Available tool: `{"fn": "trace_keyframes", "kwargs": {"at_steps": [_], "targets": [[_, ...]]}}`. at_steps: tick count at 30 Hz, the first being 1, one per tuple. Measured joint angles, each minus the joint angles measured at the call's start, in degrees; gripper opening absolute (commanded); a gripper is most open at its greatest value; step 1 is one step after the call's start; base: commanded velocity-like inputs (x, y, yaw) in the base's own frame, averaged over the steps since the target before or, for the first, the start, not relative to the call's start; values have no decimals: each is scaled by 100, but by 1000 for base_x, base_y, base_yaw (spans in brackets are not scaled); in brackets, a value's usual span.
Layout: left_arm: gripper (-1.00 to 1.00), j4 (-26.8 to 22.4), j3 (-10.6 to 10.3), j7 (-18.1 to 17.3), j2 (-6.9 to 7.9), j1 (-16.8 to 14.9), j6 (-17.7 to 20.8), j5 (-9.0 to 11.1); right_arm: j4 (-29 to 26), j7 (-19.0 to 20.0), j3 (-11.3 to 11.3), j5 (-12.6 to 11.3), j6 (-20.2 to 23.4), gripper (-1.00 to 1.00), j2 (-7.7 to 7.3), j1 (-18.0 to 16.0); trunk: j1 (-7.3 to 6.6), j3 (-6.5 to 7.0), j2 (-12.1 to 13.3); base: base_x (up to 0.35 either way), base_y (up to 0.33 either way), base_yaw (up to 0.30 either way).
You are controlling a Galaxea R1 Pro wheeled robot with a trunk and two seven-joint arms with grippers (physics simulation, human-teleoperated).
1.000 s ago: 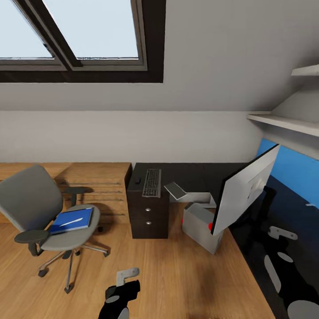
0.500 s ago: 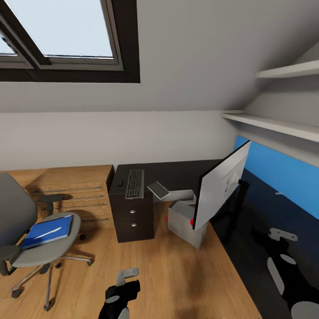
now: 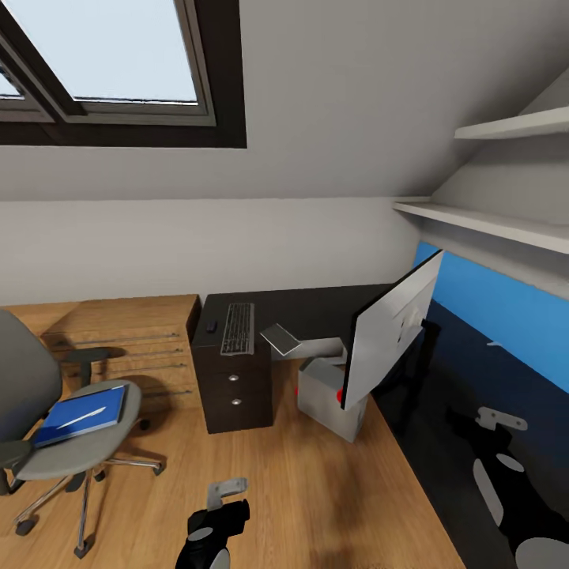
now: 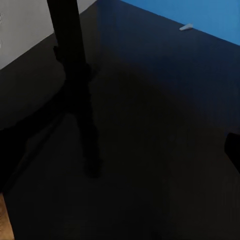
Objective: In the bedroom, organize the workspace by keeping the computer under the desk, ensuring the monitor is on the desk, placing the keyboard on the desk next to the monitor, placing the mouse on the desk next to the keyboard, moving the folder from the swivel chair onto the desk next to the mouse, stacking the notebook on top of the folder with the pen on top of the notebook, and positioning the swivel chair next to the desk.
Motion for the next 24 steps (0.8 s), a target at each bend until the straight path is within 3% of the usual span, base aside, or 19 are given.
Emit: {"fn": "trace_keyframes", "kwargs": {"at_steps": [9,24], "targets": [[100,0,16,0,9,1,3,0,-10,-39,2,-10,12,100,96,0,0,0,0,8,0,0],[100,0,20,6,9,0,3,-1,-18,-37,-17,-3,-63,100,141,0,-2,0,0,170,-4,0]]}}
